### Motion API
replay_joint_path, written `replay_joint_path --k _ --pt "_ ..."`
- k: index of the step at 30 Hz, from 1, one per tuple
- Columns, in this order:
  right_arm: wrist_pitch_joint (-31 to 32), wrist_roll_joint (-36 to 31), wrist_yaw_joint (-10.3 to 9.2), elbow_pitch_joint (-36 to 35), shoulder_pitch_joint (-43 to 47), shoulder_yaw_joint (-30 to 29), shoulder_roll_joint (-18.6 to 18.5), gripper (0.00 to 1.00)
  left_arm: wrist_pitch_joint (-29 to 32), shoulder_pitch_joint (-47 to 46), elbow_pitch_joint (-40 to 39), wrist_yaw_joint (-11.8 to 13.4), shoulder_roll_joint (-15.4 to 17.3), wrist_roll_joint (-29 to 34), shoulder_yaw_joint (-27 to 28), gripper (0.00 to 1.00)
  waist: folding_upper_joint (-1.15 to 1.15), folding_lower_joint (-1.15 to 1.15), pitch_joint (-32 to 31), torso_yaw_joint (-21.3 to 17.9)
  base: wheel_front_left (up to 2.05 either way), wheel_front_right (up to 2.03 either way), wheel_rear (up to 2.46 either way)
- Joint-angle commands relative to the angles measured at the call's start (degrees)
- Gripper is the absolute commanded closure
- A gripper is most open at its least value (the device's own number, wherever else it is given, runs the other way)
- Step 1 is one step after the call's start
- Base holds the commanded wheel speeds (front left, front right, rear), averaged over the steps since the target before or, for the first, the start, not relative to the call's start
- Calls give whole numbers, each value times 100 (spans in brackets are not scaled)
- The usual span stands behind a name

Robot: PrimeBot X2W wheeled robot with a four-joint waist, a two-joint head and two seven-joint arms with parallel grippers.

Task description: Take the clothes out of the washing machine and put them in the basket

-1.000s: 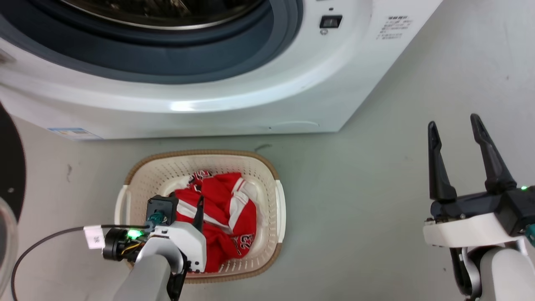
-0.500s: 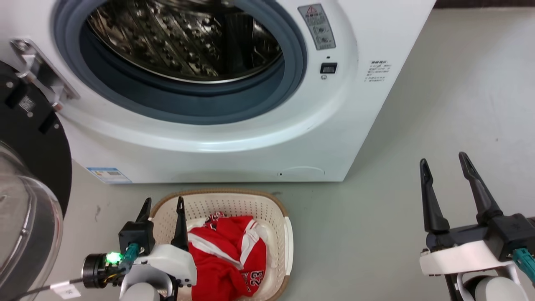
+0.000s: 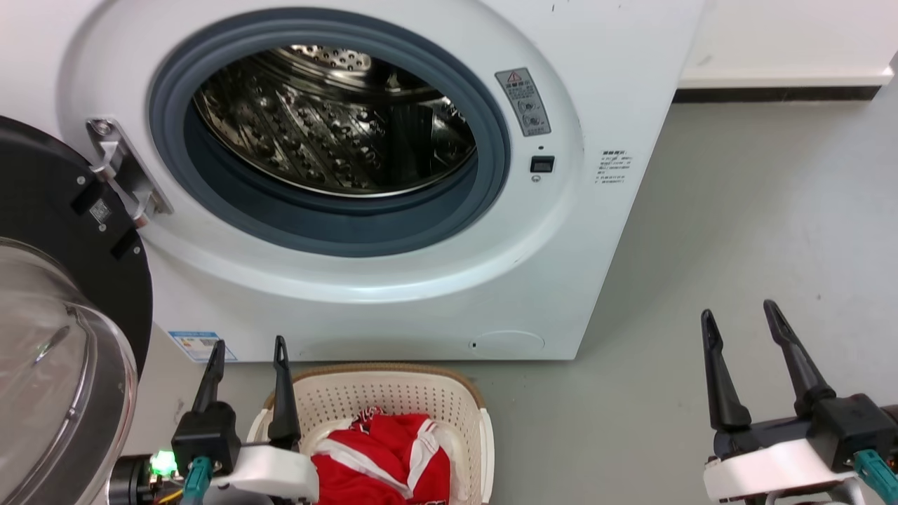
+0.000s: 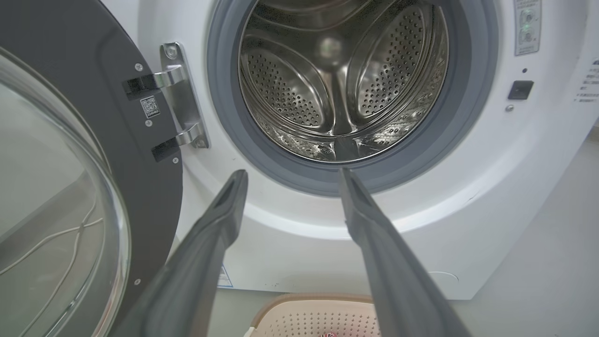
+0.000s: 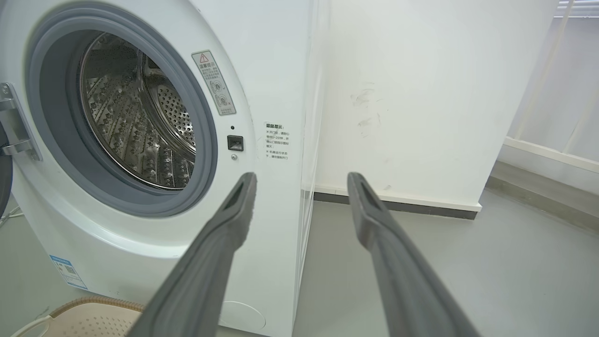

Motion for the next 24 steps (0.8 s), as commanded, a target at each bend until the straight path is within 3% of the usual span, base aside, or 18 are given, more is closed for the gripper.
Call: replay_joint_path --k 1,24 --pt "-11 17 -4 19 77 6 6 0 -12 91 -61 -30 -32 38 15 0 0 1 -128 -11 0 0 0" --pt "-10 134 -4 70 401 54 6 0 -13 520 -213 -160 -120 164 188 0 0 1 -498 -46 0 0 0"
